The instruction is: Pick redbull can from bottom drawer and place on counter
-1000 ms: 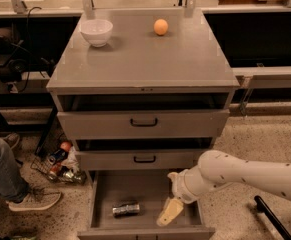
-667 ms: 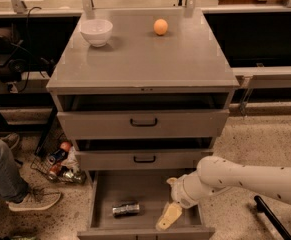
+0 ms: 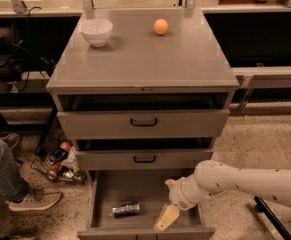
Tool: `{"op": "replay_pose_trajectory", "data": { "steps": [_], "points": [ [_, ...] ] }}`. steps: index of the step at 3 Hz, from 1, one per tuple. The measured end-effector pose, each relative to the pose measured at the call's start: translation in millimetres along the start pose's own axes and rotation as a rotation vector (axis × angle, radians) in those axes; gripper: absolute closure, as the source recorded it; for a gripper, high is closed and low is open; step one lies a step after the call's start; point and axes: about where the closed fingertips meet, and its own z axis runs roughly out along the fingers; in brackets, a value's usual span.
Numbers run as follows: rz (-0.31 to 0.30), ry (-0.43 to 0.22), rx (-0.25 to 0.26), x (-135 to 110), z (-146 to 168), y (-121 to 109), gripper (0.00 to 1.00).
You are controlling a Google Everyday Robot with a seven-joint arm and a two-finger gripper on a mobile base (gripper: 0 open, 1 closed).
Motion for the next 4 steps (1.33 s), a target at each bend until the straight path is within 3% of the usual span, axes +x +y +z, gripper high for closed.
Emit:
{"op": "replay_pose_trajectory", "data": {
  "steps": [2, 3, 4],
  "points": [
    [-0.071, -0.089, 0.008, 5.1, 87.7, -31.8, 0.00],
    [-0.121, -0.125, -0.034, -0.5, 180.9, -50.9, 0.00],
    [-0.127, -0.127, -0.038, -0.2, 184.7, -51.1, 0.00]
  ]
}}
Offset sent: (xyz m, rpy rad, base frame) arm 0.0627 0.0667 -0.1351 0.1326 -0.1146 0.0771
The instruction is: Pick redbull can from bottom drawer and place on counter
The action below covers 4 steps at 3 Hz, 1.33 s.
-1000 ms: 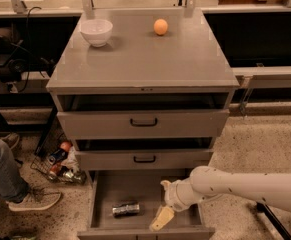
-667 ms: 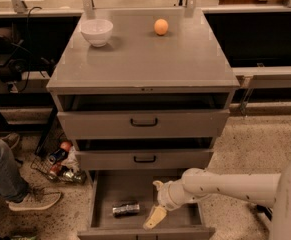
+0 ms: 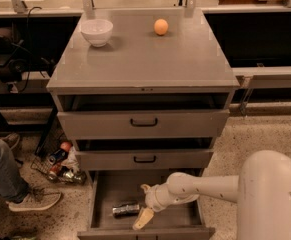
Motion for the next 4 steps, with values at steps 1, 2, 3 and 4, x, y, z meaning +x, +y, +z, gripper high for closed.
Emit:
{"op": "replay_pose_trajectory", "data": {
  "steps": [1, 2, 3, 4],
  "points": [
    [-0.021, -0.006, -0.018, 2.8, 13.1, -1.0, 0.00],
    [-0.098, 0.010, -0.039, 15.1, 54.1, -13.9, 0.00],
    [-0.159, 0.017, -0.023, 22.9, 89.2, -37.4, 0.00],
    [-0.201, 0.020, 0.002, 25.5, 109.4, -54.5, 0.00]
  ]
}}
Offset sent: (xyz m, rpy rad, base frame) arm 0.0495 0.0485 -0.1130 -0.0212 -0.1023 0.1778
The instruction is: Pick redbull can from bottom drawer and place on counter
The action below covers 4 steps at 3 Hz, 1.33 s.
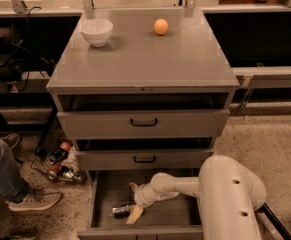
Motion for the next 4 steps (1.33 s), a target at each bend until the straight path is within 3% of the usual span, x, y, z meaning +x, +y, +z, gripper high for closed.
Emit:
{"op": "replay_pose_trajectory", "data": {
  "steps": [2, 3, 4],
  "points": [
    [-0.063, 0.040, 0.028, 6.8, 29.7, -16.6, 0.00],
    [-0.095, 0.092, 0.024, 14.1, 50.0, -15.7, 0.02],
    [-0.114, 0.120, 0.019, 17.4, 59.1, -12.6, 0.25]
  ]
}}
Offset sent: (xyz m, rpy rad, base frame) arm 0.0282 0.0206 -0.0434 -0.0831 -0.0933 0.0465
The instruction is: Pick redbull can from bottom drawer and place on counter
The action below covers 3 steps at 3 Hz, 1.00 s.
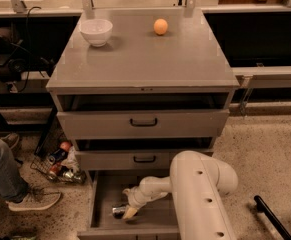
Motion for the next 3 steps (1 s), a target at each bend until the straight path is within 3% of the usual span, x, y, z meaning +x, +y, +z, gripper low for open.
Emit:
{"op": "replay_pose_trajectory", "data": {
  "steps": [2, 3],
  "points": [
    [-0.029, 0.010, -0.037, -5.4, -0.8, 16.6, 0.72],
    [-0.052, -0.003, -0.033, -12.8, -32.1, 23.1, 0.95]
  ]
}}
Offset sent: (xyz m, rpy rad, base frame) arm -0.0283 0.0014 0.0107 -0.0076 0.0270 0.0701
